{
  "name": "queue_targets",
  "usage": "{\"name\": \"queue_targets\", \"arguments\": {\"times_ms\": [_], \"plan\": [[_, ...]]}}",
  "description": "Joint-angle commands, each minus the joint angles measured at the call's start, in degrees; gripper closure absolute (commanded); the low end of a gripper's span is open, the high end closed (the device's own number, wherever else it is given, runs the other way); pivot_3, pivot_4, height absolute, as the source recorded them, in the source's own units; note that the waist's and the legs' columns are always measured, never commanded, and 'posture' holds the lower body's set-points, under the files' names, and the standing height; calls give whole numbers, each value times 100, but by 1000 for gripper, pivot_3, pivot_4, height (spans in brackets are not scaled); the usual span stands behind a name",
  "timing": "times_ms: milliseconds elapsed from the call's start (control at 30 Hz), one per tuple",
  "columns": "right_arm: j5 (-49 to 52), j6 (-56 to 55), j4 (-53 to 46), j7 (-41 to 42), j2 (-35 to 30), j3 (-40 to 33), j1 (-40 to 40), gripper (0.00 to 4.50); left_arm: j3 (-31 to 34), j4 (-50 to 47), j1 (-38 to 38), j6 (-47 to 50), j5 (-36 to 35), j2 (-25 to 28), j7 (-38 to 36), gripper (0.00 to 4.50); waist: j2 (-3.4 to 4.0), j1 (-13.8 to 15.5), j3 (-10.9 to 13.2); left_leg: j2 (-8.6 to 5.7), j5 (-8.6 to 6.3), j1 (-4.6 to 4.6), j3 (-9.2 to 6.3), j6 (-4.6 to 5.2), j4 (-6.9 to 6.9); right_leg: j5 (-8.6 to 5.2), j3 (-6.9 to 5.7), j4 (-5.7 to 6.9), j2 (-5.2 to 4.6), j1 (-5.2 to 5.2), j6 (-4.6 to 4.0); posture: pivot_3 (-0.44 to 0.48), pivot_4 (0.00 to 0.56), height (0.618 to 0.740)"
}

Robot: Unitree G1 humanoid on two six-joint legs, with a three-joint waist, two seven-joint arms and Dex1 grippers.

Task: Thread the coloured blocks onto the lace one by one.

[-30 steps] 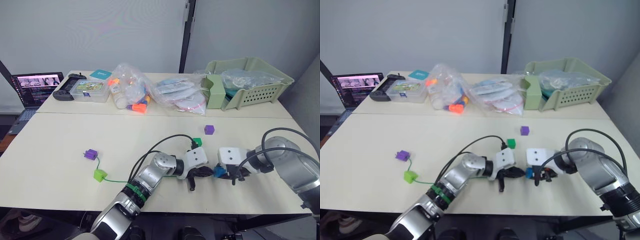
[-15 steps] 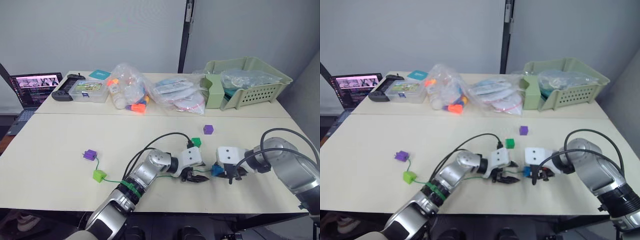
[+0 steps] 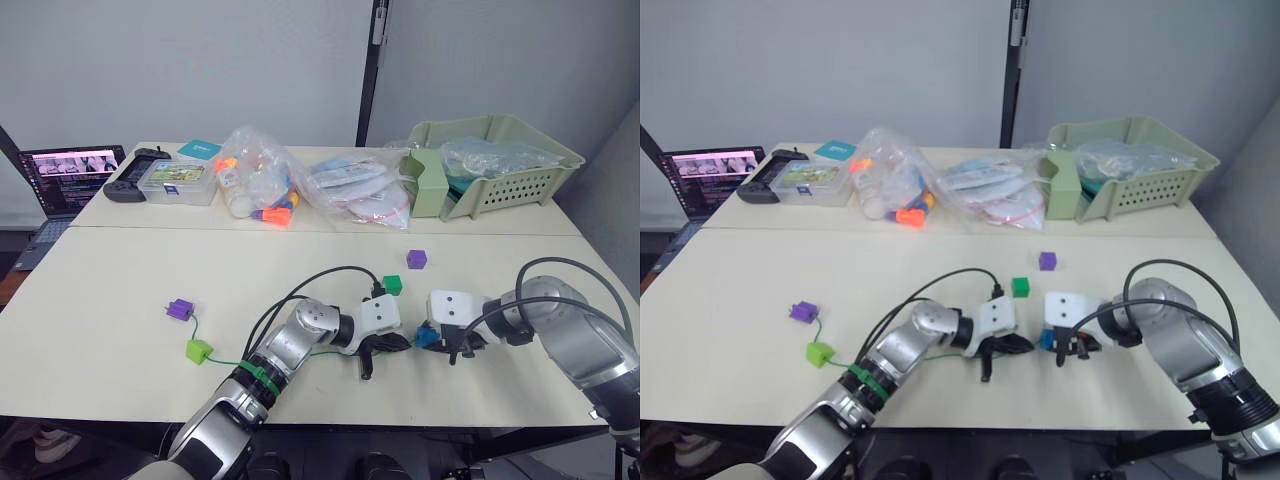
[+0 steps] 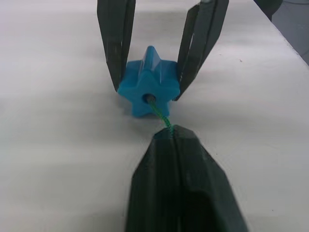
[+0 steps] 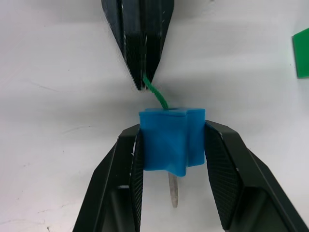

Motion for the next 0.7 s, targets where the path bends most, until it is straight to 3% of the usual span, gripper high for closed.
{"name": "queue_targets", "arguments": {"times_ms": [33, 367, 567, 700], "plan": [[42, 94, -178, -79, -6, -132, 141, 3188, 101, 74, -182, -75, -17, -96, 27, 4500, 0, 2, 0, 0, 0, 0, 0, 0, 0, 0, 0, 0, 0, 0, 0, 0, 150, 737], [133, 418, -531, -159, 20, -218, 336, 3188, 299, 1105, -723, -570, 35, -646, 289, 4500, 0, 15, 0, -3, 0, -1, 0, 0, 1, 0, 0, -1, -1, 1, 1, 0, 150, 737], [136, 506, -637, -203, 19, -277, 437, 3188, 408, 1133, -691, -641, -44, -756, 173, 4500, -1, 45, 0, -5, 0, -4, 0, 0, 5, 2, 0, -3, -3, 3, 5, 0, 150, 737], [106, 434, -569, -227, 27, -267, 451, 3188, 467, 827, -552, -531, -76, -488, -26, 3291, -1, 29, 0, -4, 0, -4, 0, 0, 3, 2, 0, -3, -2, 1, 5, 0, 150, 737]]}}
